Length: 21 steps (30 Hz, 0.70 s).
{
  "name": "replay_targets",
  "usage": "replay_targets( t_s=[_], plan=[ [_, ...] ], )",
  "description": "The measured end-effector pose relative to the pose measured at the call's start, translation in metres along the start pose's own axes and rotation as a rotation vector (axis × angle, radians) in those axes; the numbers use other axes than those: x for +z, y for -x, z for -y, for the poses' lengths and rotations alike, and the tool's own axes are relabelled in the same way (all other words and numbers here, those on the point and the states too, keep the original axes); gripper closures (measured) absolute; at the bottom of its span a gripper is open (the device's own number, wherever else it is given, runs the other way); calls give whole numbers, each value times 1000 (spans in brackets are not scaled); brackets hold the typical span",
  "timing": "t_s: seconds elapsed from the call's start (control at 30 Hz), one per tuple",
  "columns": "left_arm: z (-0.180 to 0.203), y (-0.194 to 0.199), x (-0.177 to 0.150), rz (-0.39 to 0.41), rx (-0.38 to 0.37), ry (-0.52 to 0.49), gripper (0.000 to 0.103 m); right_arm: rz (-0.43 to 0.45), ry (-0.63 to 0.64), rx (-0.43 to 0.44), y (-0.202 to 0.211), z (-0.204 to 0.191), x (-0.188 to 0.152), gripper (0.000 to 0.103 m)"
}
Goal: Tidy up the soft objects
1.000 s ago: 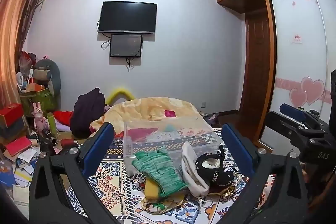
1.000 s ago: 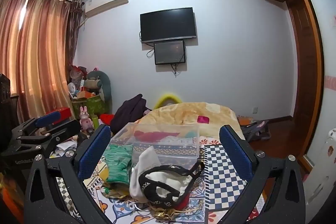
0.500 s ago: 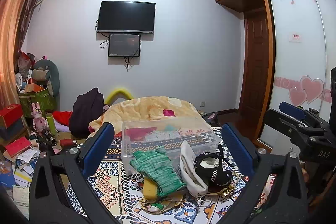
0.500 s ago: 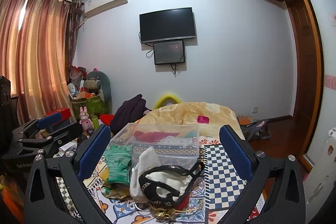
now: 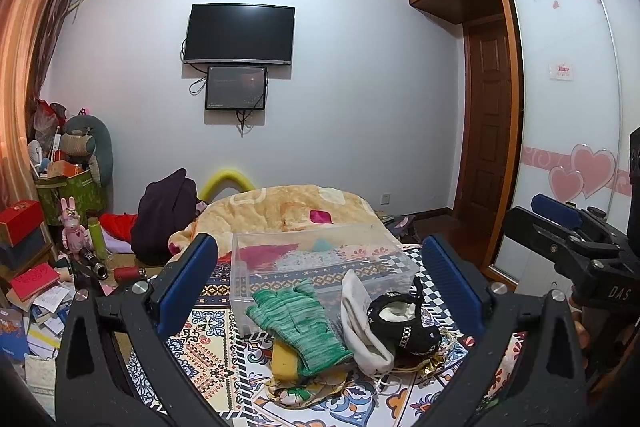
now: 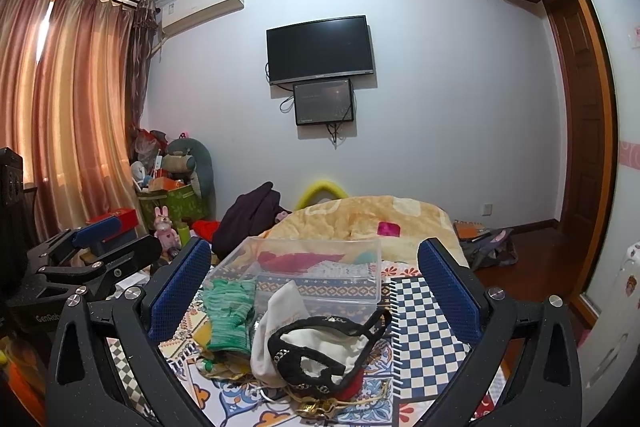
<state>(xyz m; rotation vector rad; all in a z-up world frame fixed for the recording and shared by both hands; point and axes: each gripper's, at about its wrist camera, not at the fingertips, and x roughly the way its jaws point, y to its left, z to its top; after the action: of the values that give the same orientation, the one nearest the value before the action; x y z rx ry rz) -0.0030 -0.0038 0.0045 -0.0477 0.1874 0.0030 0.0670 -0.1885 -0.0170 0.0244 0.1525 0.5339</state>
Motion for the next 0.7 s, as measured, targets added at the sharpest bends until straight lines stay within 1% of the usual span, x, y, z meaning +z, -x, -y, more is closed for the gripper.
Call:
replay_targets(
  t_s=[0.7],
  plan=[
    [3,4,9,16,-2,-2,0,28,-10,0,7,1,2,0]
  ],
)
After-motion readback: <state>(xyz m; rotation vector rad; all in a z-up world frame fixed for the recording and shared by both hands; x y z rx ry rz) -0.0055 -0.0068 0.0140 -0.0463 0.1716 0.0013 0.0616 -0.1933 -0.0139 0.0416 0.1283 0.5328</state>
